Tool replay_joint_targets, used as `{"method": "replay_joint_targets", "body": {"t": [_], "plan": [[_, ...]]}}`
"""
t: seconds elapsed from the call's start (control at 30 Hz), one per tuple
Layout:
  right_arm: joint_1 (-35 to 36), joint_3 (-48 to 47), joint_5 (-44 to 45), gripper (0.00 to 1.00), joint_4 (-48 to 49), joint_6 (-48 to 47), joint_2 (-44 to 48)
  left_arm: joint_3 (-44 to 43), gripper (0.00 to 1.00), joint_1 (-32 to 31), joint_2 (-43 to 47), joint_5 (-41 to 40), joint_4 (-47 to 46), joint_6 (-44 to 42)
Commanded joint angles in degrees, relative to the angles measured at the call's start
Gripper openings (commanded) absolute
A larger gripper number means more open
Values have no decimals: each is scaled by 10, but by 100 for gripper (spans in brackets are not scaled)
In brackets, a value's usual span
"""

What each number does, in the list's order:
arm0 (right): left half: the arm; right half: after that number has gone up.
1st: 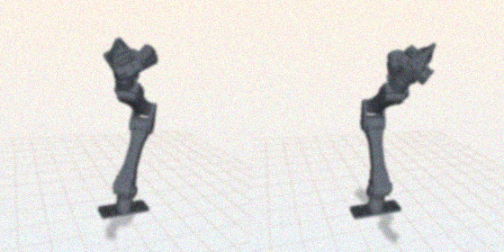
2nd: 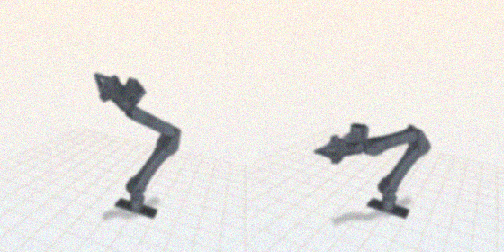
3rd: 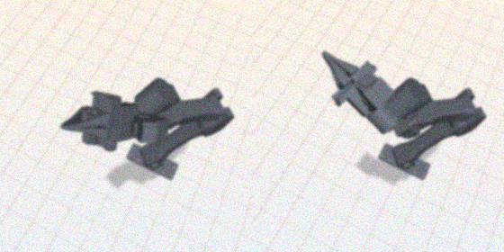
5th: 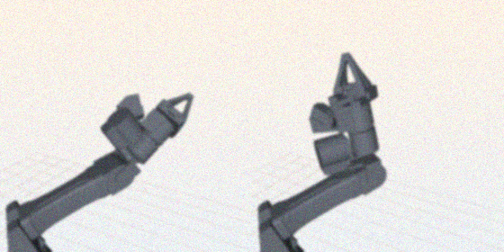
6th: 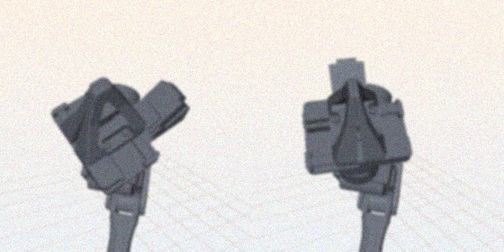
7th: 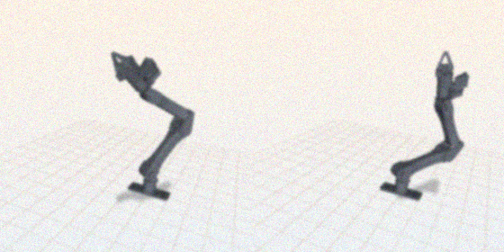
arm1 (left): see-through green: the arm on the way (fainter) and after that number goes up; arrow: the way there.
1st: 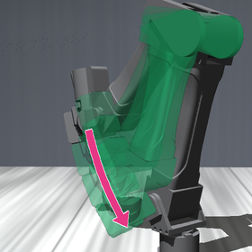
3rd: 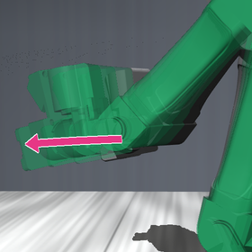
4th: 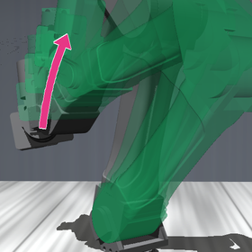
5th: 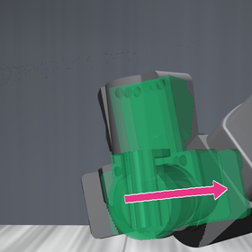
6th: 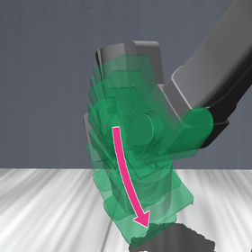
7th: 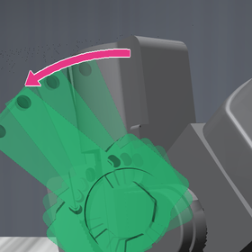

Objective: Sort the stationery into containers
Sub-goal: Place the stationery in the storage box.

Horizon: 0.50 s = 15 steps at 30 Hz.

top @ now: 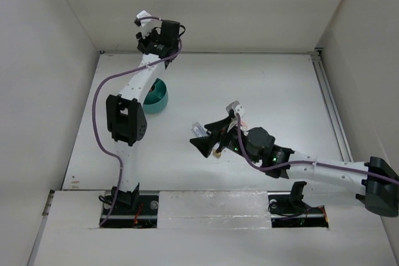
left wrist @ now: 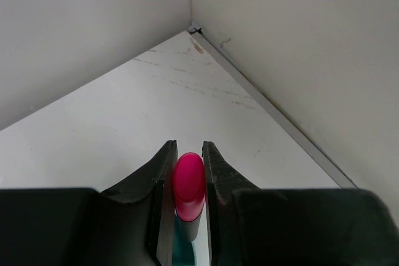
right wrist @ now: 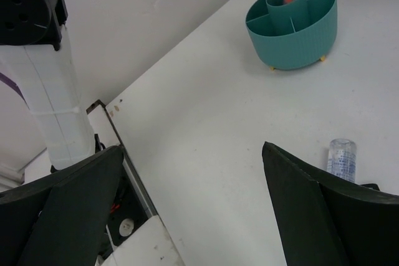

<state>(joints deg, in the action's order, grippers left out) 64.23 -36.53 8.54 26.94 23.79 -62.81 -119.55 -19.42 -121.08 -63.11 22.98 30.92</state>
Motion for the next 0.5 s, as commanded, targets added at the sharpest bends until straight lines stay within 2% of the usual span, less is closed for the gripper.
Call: {"method": "replay_joint_targets", "body": {"t": [0.0,0.3,0.47], "plan": [[6,6,-5,99,19,2,12,7,0,-2,-17,-4,-1,1],[6,16,-11,99,19,2,23,50,0,-2,-23,-4,16,53],[6,22,-11,99,19,2,29,70,0,-2,-23,1,9,53]]}}
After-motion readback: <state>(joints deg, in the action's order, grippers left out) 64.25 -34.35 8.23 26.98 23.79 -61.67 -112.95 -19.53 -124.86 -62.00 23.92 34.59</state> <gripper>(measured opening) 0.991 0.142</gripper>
